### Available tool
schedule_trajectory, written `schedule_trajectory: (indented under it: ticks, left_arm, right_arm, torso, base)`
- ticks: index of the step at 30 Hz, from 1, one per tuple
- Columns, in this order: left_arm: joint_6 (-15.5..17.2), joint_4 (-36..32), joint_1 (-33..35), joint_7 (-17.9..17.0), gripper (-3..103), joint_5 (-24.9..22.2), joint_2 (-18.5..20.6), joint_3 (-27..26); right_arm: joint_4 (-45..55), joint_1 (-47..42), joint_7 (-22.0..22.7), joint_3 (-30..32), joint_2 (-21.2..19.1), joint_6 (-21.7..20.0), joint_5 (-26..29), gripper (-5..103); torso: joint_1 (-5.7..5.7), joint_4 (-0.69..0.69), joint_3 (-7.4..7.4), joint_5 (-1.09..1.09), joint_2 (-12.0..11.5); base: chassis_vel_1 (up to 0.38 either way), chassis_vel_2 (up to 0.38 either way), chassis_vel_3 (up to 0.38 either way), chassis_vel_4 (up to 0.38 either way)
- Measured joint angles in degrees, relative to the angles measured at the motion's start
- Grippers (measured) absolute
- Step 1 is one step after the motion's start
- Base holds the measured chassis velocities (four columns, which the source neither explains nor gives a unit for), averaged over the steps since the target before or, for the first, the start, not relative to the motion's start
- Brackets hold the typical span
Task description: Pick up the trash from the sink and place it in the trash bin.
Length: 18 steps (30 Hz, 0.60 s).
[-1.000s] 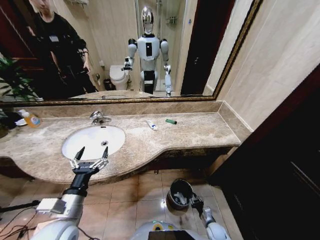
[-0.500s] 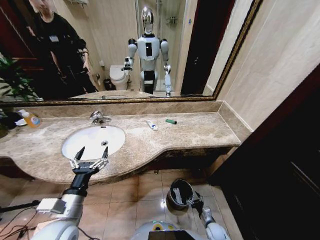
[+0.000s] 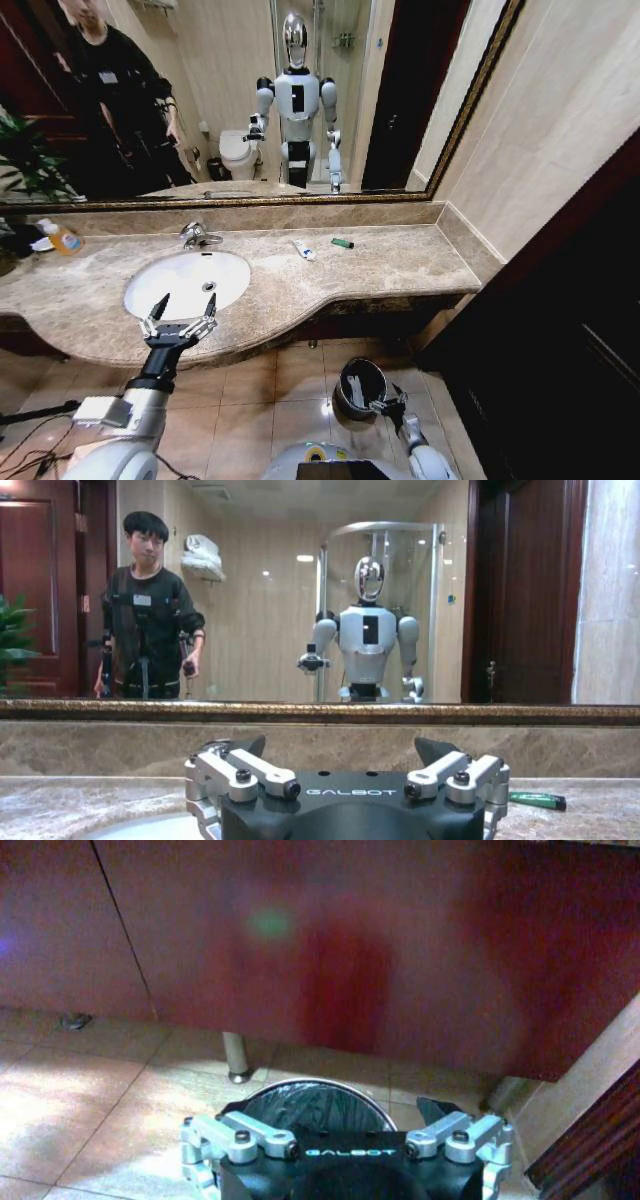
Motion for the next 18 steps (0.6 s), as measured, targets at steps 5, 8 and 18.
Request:
schedule_trajectory:
  ticks: [5, 8, 18]
  left_arm:
    - [0.0, 0.0, 0.0, 0.0, 100, 0.0, 0.0, 0.0]
    - [0.0, 0.0, 0.0, 0.0, 100, 0.0, 0.0, 0.0]
    - [0.0, 0.0, 0.0, 0.0, 100, 0.0, 0.0, 0.0]
  right_arm:
    - [2.8, -1.3, 0.6, 0.2, -0.3, -0.7, 0.5, 100]
    - [7.1, -3.3, 0.9, 0.5, -1.0, -1.7, 2.0, 100]
    - [34.2, -17.9, 2.6, 2.3, -4.1, -5.1, 7.9, 100]
  torso:
    - [0.00, 0.00, 0.00, 0.01, 0.0]
    - [0.00, 0.00, 0.00, 0.00, 0.0]
    - [0.00, -0.01, 0.00, -0.01, 0.0]
  base:
    - [0.000, 0.000, 0.000, 0.000]
    - [0.000, 0.000, 0.000, 0.000]
    - [0.000, 0.000, 0.000, 0.000]
